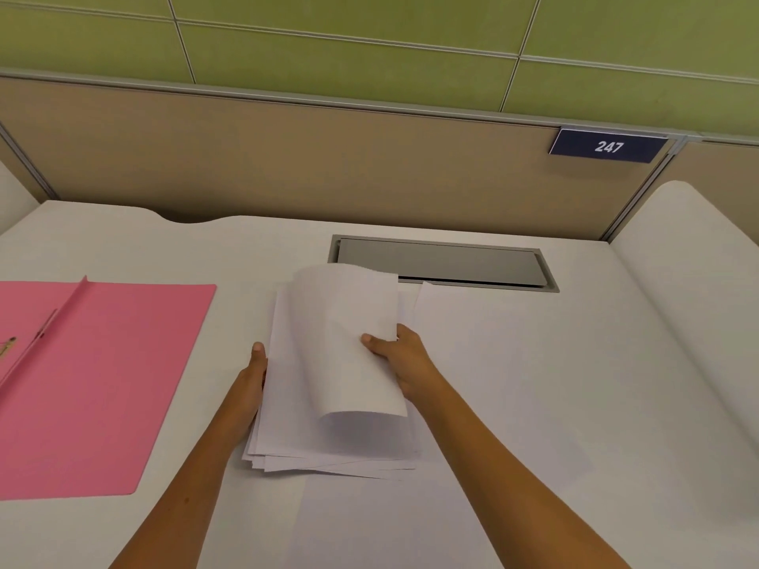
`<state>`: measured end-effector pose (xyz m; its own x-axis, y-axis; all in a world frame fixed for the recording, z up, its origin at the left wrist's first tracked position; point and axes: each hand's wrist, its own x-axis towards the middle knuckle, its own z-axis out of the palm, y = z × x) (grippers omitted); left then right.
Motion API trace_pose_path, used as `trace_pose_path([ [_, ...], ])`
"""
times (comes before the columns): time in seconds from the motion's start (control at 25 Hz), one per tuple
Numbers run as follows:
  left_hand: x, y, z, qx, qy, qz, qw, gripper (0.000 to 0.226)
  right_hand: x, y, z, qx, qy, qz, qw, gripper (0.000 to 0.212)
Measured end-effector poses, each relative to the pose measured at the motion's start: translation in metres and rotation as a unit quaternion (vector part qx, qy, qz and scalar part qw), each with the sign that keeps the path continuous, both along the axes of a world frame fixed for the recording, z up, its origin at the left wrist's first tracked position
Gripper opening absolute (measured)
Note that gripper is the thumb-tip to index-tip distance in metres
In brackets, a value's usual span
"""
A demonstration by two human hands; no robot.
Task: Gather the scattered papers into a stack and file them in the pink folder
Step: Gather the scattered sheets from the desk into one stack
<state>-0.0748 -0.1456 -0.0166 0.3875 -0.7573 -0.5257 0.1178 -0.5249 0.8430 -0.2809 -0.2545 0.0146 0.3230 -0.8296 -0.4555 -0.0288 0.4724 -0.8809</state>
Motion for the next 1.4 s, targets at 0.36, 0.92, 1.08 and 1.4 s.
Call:
trace_pose_path([
  [0.36,0.003,0.001,-0.006,-0.034,-0.015,-0.019,0.999,0.040,-0.004,0.017,-0.015,-0.210,0.300,0.119,0.923,0.049],
  [0.92,0.004,0.001,-0.016,-0.054,-0.039,-0.018,0.998,0.030,-0.169,-0.011,-0.014,-0.057,0.618,0.002,0.784,0.071],
  [1.08,0.003,0.000,-0.019,-0.049,-0.043,-0.014,0.998,0.030,-0.168,-0.008,-0.016,-0.082,0.627,-0.010,0.774,0.059],
  [1.4,0.003,0.000,-0.017,-0.053,-0.045,-0.014,0.997,0.031,-0.186,-0.020,-0.005,-0.069,0.483,-0.048,0.872,0.048],
])
